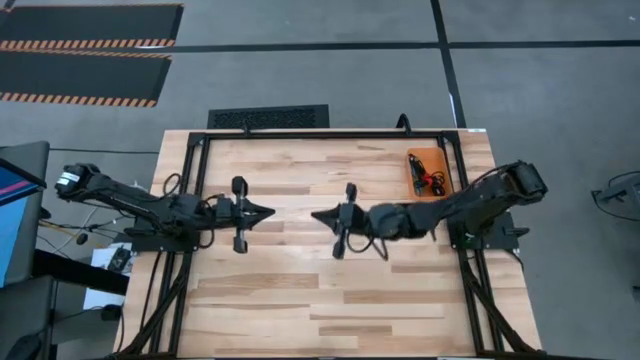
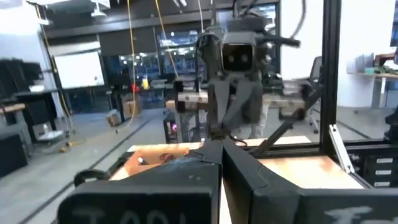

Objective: Pick and place USB-C Cables
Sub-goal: Return to Home Position

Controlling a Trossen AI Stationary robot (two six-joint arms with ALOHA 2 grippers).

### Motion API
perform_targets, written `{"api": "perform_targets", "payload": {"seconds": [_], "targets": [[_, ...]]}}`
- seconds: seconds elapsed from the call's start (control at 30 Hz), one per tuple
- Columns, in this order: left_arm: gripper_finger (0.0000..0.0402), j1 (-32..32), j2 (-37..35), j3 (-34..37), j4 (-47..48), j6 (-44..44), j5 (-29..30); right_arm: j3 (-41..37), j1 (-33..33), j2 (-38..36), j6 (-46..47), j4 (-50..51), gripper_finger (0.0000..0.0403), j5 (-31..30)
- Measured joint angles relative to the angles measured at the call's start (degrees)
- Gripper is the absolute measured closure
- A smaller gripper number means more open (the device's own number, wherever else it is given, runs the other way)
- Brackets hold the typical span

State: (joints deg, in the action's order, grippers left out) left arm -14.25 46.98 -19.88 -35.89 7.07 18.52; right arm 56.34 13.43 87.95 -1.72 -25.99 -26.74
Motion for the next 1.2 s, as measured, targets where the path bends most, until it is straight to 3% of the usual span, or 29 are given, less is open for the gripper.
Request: {"api": "perform_targets", "payload": {"seconds": [0.27, 0.4, 0.53, 0.67, 0.77, 1.2], "targets": [[0.0401, 0.60, -14.37, 10.72, -2.74, 0.85, 0.20, -0.49, -1.89, -13.12, -1.52, 10.07, 0.0393, 4.54], [0.0401, 0.60, -20.94, 13.91, -2.49, 0.76, -0.07, -6.75, -1.42, -18.83, -2.55, 6.41, 0.0386, 4.84], [0.0401, 0.60, -25.03, 15.66, -2.34, 0.75, -0.50, -18.34, -1.75, -23.85, -2.38, -3.21, 0.0388, 4.98], [0.0401, 0.85, -26.07, 16.31, -1.17, 1.50, -0.54, -29.09, -3.68, -27.86, 0.04, -12.06, 0.0392, 10.38], [0.0401, 1.48, -26.02, 16.28, 0.59, 3.02, -0.58, -34.62, -4.22, -32.14, 0.15, -12.88, 0.0390, 13.21], [0.0401, 4.22, -26.58, 16.28, 2.44, 3.41, -2.11, -47.63, -4.09, -54.72, 0.54, -11.81, 0.0392, 13.39]]}}
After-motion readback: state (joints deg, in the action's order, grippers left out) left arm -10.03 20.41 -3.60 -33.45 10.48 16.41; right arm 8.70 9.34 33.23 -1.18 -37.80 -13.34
